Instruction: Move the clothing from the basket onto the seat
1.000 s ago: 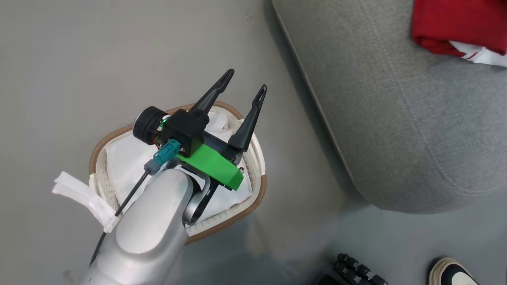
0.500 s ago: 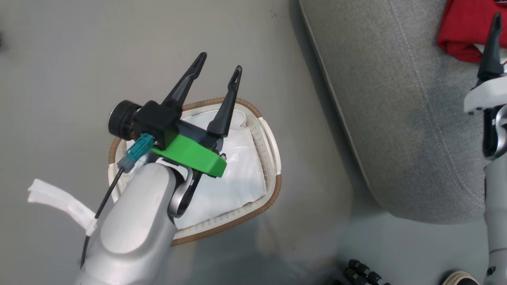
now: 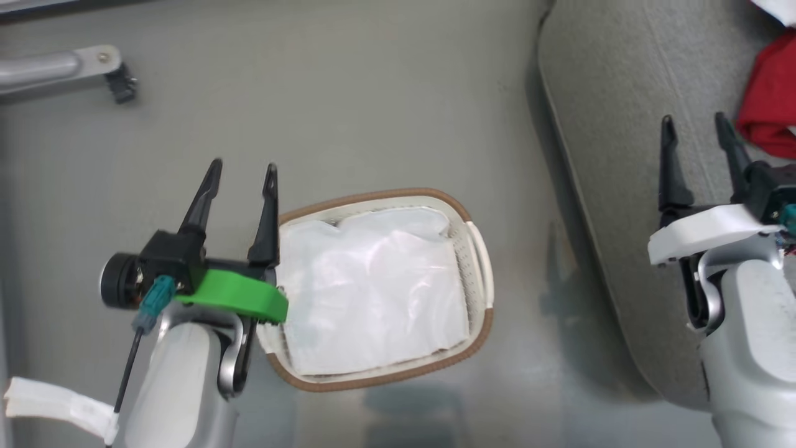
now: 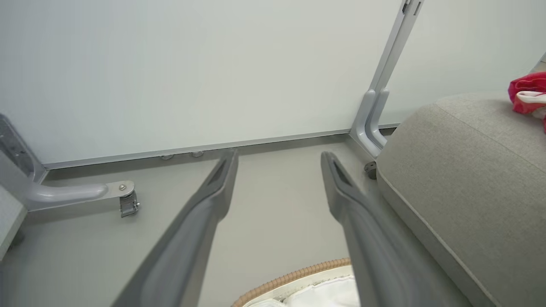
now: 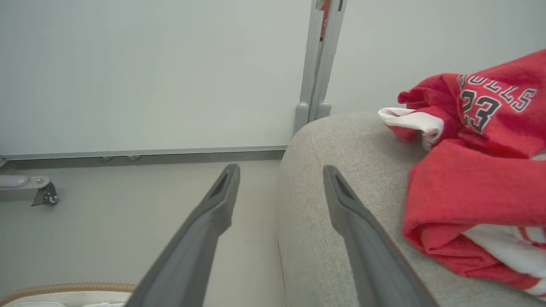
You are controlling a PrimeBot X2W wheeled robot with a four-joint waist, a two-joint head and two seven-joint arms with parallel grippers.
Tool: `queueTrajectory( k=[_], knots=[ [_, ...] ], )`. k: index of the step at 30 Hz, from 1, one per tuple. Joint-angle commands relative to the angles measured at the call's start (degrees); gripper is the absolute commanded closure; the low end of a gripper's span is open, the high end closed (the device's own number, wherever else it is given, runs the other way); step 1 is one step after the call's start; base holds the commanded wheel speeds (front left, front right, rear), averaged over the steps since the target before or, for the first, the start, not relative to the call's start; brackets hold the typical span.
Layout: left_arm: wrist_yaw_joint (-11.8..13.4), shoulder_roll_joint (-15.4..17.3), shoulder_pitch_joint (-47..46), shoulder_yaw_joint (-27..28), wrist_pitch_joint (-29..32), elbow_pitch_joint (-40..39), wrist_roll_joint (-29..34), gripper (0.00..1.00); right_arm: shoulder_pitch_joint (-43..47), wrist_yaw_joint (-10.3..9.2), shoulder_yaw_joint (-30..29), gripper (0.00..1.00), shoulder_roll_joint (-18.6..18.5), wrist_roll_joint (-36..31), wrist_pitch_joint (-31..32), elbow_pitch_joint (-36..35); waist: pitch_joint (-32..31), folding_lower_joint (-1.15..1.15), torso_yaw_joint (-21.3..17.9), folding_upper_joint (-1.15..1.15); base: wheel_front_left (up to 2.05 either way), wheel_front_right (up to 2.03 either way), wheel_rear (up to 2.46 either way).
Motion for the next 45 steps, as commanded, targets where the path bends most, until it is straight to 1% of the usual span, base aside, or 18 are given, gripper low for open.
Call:
queueTrajectory(
  k=[1,2,8,12,15,20,23,29,32,33,38,45],
  knots=[
    [0.33,-0.56,1.82,1.06,-0.05,0.65,0.95,0.00,1.66,-0.08,0.42,0.00,0.41,0.53,-0.11,-0.40,-6.01,0.00,6.05,0.00,0.00,0.00,0.00],
    [0.65,-0.58,2.82,2.22,-0.04,1.17,1.03,0.00,2.31,-0.08,1.27,0.00,0.83,0.62,-0.11,-0.31,-6.80,0.00,6.61,0.00,0.00,0.00,0.00],
    [0.66,-0.75,7.61,6.51,-0.04,3.27,3.31,0.00,5.49,-0.08,4.64,0.00,2.72,1.61,-0.11,0.47,-10.83,0.00,8.51,0.00,0.00,0.00,0.00],
    [0.74,-0.88,10.09,8.74,-0.04,4.33,4.05,0.00,7.75,-0.08,6.61,0.00,3.47,2.02,-0.11,1.13,-12.69,0.00,8.63,0.00,0.00,0.00,0.00],
    [0.33,-0.96,11.88,10.01,-0.05,4.11,4.03,0.00,9.93,-0.08,7.74,0.00,3.79,2.36,-0.11,1.50,-14.10,0.00,8.36,0.00,0.00,0.00,0.00],
    [-0.02,-1.03,15.22,11.24,-0.04,3.93,4.16,0.00,13.64,-0.08,8.68,0.00,4.11,2.79,-0.11,1.79,-16.63,0.00,7.52,0.00,0.00,0.00,0.00],
    [-0.27,-1.06,17.58,11.81,-0.04,3.56,3.02,0.00,15.79,-0.08,9.07,0.00,4.30,3.18,-0.11,1.84,-18.21,0.00,6.88,0.00,0.00,0.00,0.00],
    [-0.47,-1.07,21.58,11.17,-0.05,1.99,1.61,0.00,19.13,-0.08,9.44,0.00,4.54,3.67,-0.11,1.73,-20.93,0.00,6.08,0.00,0.00,0.00,0.00],
    [-0.53,-1.07,22.60,10.59,-0.05,1.66,-0.22,0.00,19.85,-0.08,9.16,0.00,4.52,4.57,-0.11,1.46,-21.35,0.00,5.90,0.00,0.00,0.00,0.00],
    [-0.34,-1.15,21.95,10.59,0.01,1.71,-0.06,1.00,19.40,0.00,9.23,1.00,4.75,4.59,0.00,1.63,-20.97,0.00,6.23,0.00,0.00,0.00,0.00],
    [-0.33,-1.52,21.91,10.66,0.47,3.79,-0.94,1.00,20.18,0.00,9.10,1.00,5.16,5.49,0.43,3.58,-21.08,0.00,6.20,0.00,0.00,0.00,0.00],
    [-0.38,-1.48,21.20,11.40,2.61,3.15,-8.67,1.00,20.26,0.00,8.04,1.00,5.11,13.30,2.60,2.46,-21.27,0.00,6.18,0.00,0.00,0.00,0.00]
  ],
)
